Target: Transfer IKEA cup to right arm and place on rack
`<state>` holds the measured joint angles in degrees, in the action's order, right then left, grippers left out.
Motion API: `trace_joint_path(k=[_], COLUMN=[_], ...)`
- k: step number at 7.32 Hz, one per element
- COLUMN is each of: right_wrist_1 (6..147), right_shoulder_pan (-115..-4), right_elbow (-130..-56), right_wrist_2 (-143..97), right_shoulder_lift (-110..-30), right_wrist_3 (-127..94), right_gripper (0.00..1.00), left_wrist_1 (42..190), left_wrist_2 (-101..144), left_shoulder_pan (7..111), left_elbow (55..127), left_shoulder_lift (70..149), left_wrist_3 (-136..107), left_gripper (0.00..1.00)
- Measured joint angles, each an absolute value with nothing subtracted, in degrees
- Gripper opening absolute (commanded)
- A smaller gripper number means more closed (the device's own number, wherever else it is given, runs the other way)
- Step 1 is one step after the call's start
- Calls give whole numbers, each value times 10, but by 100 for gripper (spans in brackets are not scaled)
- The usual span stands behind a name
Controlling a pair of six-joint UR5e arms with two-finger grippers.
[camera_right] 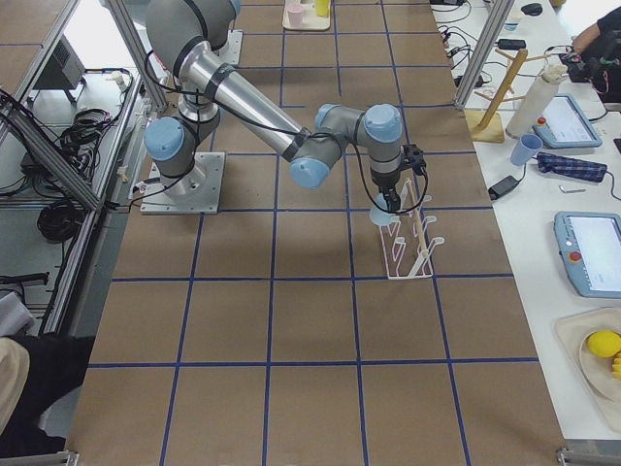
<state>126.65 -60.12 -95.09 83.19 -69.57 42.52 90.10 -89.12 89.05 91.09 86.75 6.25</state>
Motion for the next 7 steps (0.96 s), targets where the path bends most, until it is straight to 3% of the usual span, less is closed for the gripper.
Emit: trace_joint_path(k=[4, 7], right_wrist_1=[1231, 1054], right_shoulder_pan=[-601, -608], right_elbow=[-950, -951], right_wrist_2=[844, 845], right_shoulder_lift=[-714, -831], right_wrist_3=[418, 345], right_gripper=[100, 100], left_wrist_1=[901, 901], left_wrist_2=[-891, -892], left_shoulder_pan=[890, 890], left_elbow=[911, 911], left_shoulder_lift=[868, 867], left_wrist_3=[63, 63], left_gripper=[100, 100])
